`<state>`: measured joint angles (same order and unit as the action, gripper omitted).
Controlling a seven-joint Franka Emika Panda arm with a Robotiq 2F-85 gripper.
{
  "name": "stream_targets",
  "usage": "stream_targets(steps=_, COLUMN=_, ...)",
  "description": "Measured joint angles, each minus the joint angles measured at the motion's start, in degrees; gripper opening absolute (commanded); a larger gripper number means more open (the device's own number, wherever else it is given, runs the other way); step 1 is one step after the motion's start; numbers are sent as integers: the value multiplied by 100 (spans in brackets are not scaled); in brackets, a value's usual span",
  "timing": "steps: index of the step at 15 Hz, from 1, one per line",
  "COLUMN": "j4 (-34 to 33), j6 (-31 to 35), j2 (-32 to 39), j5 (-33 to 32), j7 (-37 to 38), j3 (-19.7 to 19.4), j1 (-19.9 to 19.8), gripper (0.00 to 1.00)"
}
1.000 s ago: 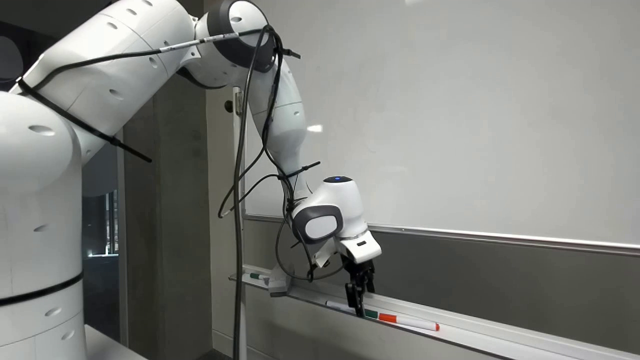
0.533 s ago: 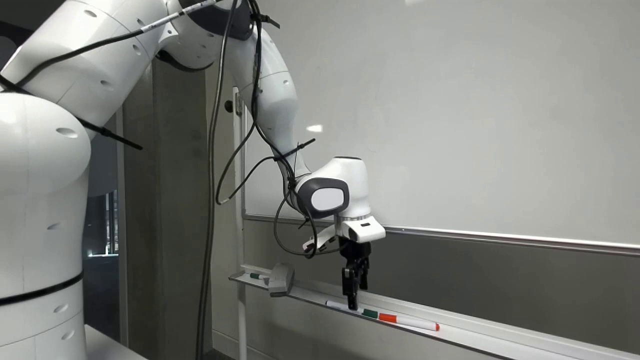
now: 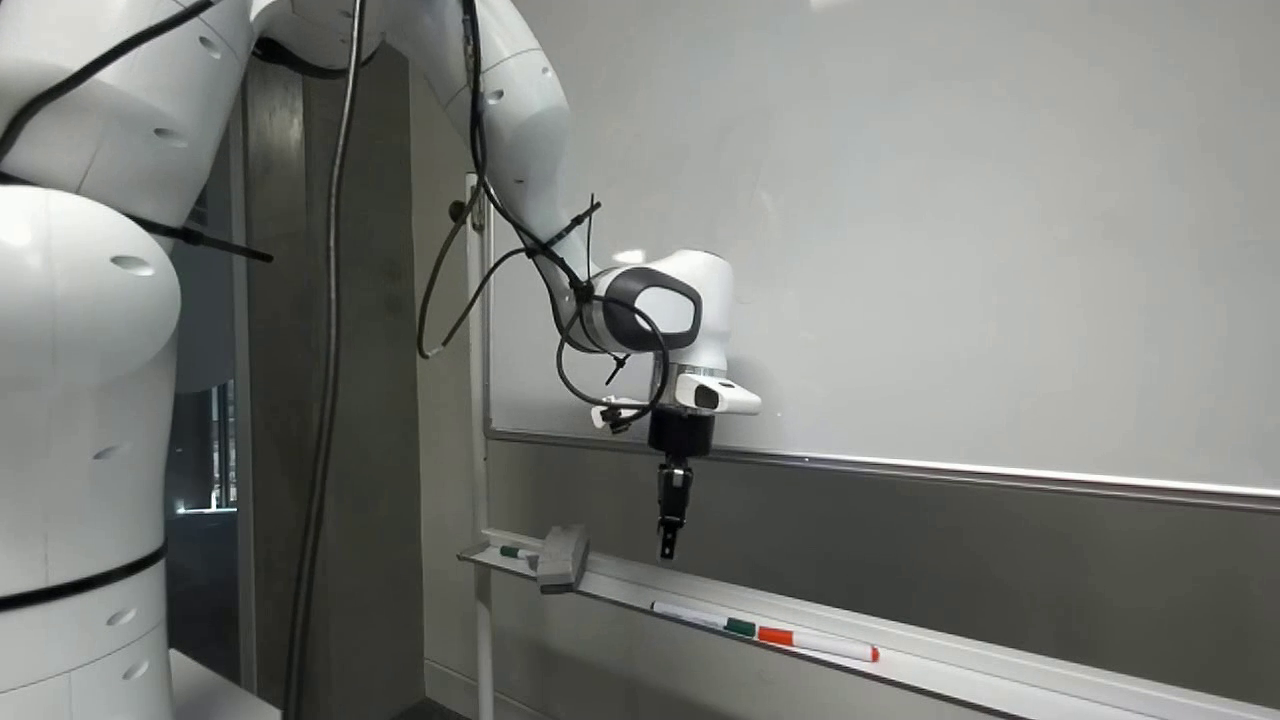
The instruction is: Pick up the green marker and then put it back down
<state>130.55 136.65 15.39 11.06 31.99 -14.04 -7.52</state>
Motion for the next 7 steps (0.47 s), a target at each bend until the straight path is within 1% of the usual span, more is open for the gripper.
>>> stream_targets(steps=3, j4=0, j6=-439, j2=-198, j5=-418, j7=-596, j3=-2, j1=-7, gripper=100)
stream_targets(steps=7, j4=46, j6=-468, j2=-217, j5=-924, j7=-1499, j3=0, j1=-7, gripper=100)
